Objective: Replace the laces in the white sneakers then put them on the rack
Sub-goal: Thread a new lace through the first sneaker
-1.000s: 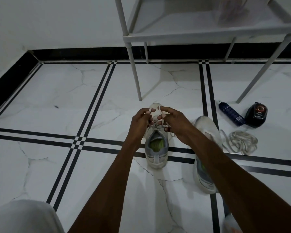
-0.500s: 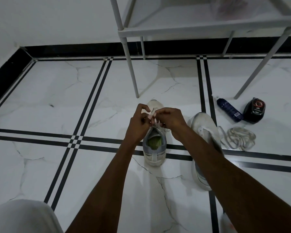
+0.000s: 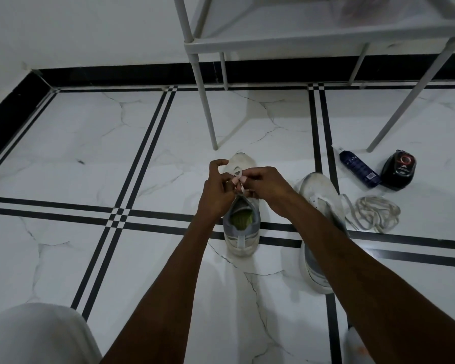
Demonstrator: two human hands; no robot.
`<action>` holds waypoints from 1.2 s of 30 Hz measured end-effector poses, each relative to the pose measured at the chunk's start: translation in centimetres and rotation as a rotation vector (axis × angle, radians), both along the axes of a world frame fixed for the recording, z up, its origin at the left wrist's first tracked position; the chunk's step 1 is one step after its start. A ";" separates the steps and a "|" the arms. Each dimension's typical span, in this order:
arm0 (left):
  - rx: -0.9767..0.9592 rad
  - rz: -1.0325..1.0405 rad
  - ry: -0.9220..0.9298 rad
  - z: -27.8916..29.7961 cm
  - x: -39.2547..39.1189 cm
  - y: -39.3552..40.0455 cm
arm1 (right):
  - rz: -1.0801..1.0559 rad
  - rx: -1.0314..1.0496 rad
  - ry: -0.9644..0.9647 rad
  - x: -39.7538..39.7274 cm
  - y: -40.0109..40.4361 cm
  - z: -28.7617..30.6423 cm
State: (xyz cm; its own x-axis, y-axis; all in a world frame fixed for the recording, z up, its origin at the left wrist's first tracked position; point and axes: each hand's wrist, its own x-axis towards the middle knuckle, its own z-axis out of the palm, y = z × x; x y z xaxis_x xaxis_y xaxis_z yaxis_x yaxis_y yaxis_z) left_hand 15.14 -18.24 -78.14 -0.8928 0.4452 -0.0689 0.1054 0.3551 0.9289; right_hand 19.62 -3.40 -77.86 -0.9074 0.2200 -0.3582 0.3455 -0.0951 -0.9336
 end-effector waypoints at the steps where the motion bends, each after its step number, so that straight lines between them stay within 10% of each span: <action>1: -0.013 -0.003 0.013 0.0 0.0 0.0 | 0.050 -0.011 0.025 0.2 0.1 0.1; 13: 0.022 0.054 -0.149 -0.9 -0.4 -0.3 | -0.281 -0.331 -0.024 -0.1 -0.2 0.2; 21: 0.080 0.145 -0.268 -0.3 -0.6 -0.3 | 0.192 0.562 0.130 -0.1 1.6 0.8; 27: 0.113 0.173 -0.292 0.1 -0.5 0.0 | 0.061 0.889 0.174 -0.4 0.6 0.3; 36: 0.081 0.026 -0.083 -0.1 -0.6 -0.4 | -0.214 0.420 0.161 -0.2 0.1 -0.5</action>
State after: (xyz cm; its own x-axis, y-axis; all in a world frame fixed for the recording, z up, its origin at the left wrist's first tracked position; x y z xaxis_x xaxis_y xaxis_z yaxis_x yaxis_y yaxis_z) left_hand 14.53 -18.69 -78.21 -0.8970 0.4287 -0.1076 0.0187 0.2800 0.9598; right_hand 19.46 -3.34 -78.31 -0.8627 0.5025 -0.0578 0.2079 0.2481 -0.9462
